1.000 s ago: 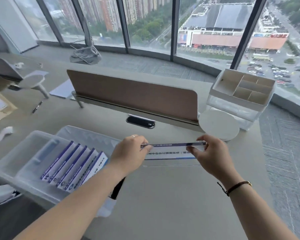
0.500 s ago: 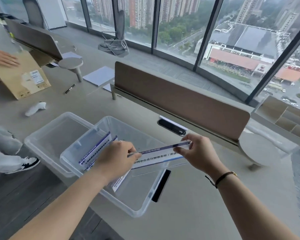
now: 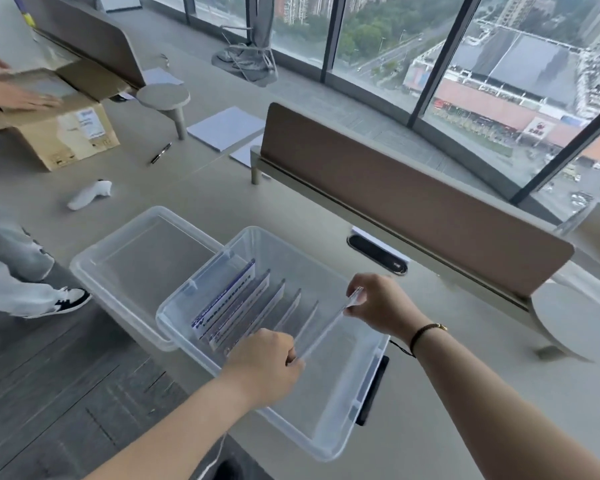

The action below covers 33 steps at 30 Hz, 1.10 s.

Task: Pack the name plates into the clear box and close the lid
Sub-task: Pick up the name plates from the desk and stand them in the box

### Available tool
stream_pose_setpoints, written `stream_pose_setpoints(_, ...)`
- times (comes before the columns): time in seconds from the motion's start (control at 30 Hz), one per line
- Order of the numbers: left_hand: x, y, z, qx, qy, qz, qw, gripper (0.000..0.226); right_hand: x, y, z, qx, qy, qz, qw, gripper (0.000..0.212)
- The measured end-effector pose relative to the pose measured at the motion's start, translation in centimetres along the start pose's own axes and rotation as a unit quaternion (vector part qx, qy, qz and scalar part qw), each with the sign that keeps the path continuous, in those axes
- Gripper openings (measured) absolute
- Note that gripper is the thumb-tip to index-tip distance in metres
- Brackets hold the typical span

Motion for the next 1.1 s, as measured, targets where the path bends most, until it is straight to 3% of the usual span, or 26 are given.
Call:
stream_pose_setpoints(0.2, 4.9, 1.8, 0.7, -0.048, 0.051, -0.040, 0.997, 0.036, 4.9, -1.9, 2.0, -0.013, 0.062, -0.057, 0.996, 0.019)
stream_pose_setpoints(0.4, 8.3, 1.8, 1.6, -0.046, 0.103, 0.017, 0.993, 0.047, 9.2, -3.3, 3.4, -0.045, 0.115, -0.129, 0.984, 0.016)
stream_pose_setpoints(1.1, 8.9, 2.3, 2.5, -0.100, 0.120, 0.042, 0.987, 0.034, 12.4, -4.0, 5.5, -0.040, 0.121, -0.090, 0.988, 0.018)
Point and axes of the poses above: each hand's wrist, its own z-axis towards the middle knuckle, its own x-axis out of the palm, y = z × x, the point moved 6 cm from there along z, towards the middle knuckle, and after that the axes turned 6 degrees about x, right-handed, at the moved point
